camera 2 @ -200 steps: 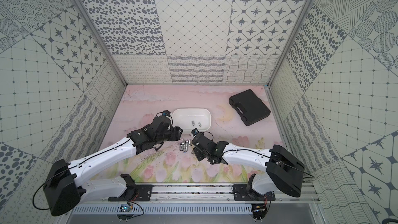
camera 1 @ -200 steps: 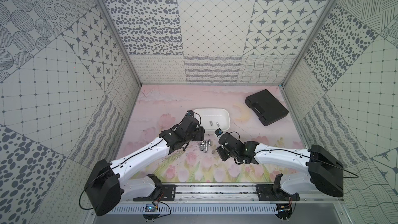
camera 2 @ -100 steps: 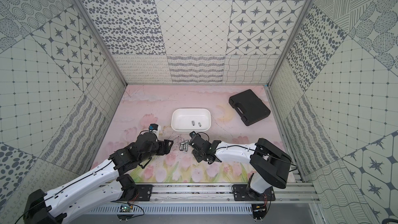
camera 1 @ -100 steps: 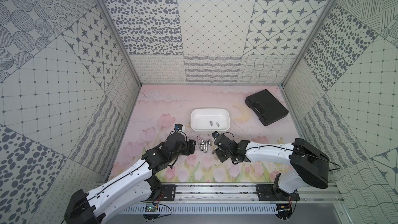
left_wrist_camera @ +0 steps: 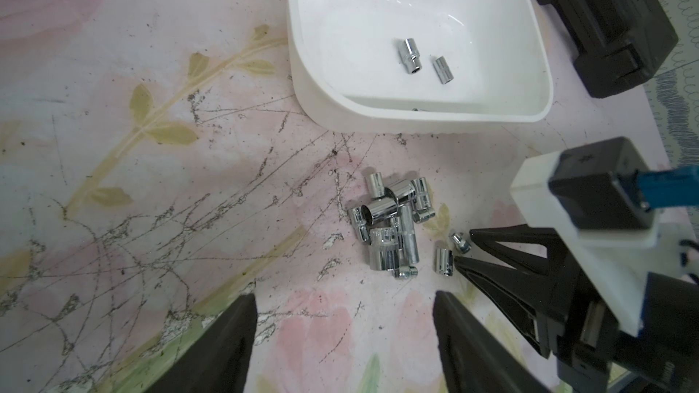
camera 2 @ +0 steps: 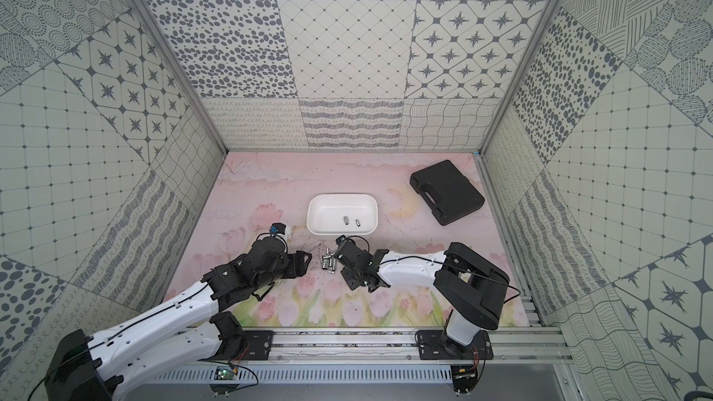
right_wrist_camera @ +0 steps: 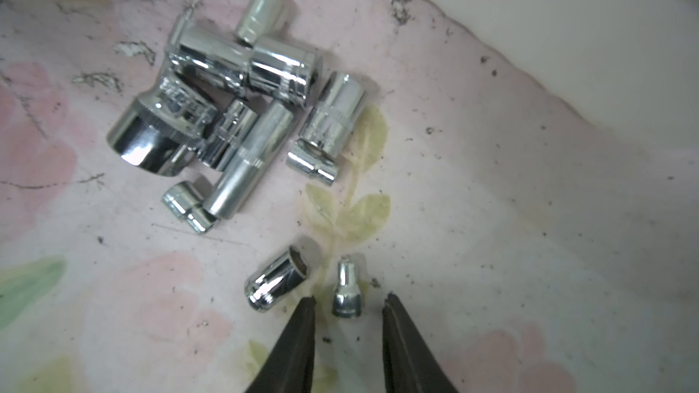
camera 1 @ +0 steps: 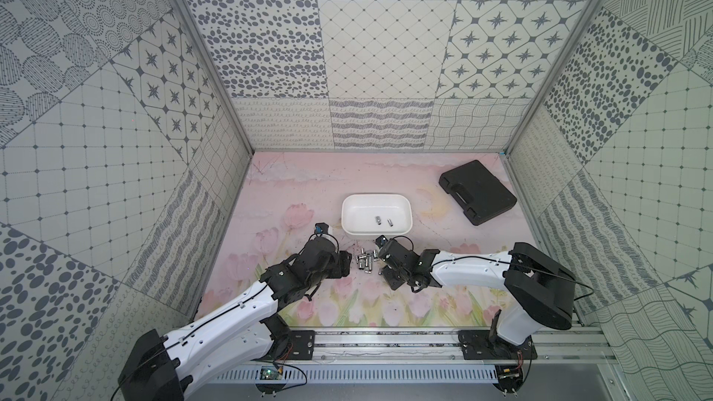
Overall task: Put the socket on the desktop into the storage box
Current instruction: Pick up the socket head from the center of the board, then place the socket head in the storage box.
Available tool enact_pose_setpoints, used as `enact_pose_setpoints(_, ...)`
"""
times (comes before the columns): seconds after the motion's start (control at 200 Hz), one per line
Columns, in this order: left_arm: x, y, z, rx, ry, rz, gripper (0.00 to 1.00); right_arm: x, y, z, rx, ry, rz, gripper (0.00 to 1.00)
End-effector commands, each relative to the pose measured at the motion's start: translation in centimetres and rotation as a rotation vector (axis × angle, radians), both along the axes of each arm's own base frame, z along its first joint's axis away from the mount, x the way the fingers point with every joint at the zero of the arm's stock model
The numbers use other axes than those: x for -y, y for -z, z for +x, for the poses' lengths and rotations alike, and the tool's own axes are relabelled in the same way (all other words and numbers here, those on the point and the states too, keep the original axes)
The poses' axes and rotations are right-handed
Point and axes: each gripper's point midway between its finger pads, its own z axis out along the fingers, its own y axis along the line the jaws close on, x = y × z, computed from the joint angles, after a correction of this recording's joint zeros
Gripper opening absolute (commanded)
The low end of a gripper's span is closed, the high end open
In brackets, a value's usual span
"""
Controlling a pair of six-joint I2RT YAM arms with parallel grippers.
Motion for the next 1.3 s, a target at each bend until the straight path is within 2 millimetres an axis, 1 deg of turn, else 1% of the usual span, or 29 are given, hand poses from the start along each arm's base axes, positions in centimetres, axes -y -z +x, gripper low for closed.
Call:
enact_pose_setpoints(0.0,0.1,-0.4,0.5,0.023,-0.029,-0.027,0.78,-0.7,-0.1,0.8,0.005,0.012,0.019,0.33)
enact_pose_setpoints(0.165,0.3,-0.1,0.6,0.014,-0.024,-0.026,0.78,-0.6,0.4,1.0,-0.012,0.023,0.013,0.3)
enact_pose_setpoints(0.29,0.4,0.2,0.6,0.003,-0.025,-0.023,0.78,-0.5,0.5,1.0,-0.018,0.028,0.01,0.24)
enact_pose_setpoints(0.395,0.4,0.4,0.7,-0.004,-0.026,-0.019,0.78,-0.6,0.6,1.1,-0.02,0.029,0.01,0.22)
enact_pose_setpoints(0.435,0.4,0.4,0.7,-0.008,-0.027,-0.018,0.78,-0.5,0.6,1.1,-0.019,0.031,0.007,0.19)
enact_pose_setpoints(0.53,0.5,0.5,0.7,-0.014,-0.027,-0.017,0.78,-0.4,0.5,1.2,-0.018,0.035,0.007,0.15)
enact_pose_setpoints(0.69,0.6,0.7,0.7,-0.02,-0.027,-0.017,0.78,-0.2,-0.2,1.3,-0.002,0.042,0.018,0.11)
enact_pose_setpoints(0.87,0.8,0.9,0.6,-0.033,-0.021,-0.017,0.78,-0.1,-1.8,1.5,0.036,0.044,0.062,0.09)
enact_pose_setpoints(0.95,0.9,1.0,0.7,-0.039,-0.019,-0.023,0.78,-0.1,-2.8,1.6,0.057,0.047,0.085,0.09)
enact_pose_setpoints(1.046,1.1,1.1,0.6,-0.048,-0.014,-0.026,0.78,-0.2,-5.2,2.0,0.093,0.058,0.123,0.08)
enact_pose_setpoints(1.091,1.3,1.1,0.6,-0.052,-0.013,-0.032,0.78,-0.3,-6.7,2.2,0.119,0.062,0.14,0.09)
enact_pose_setpoints(1.191,1.5,1.2,0.5,-0.062,-0.008,-0.046,0.78,-0.2,-10.7,3.5,0.205,0.078,0.181,0.1)
enact_pose_setpoints(1.296,1.6,1.3,0.5,-0.068,-0.01,-0.051,0.78,-0.6,-14.1,5.2,0.215,0.096,0.223,0.1)
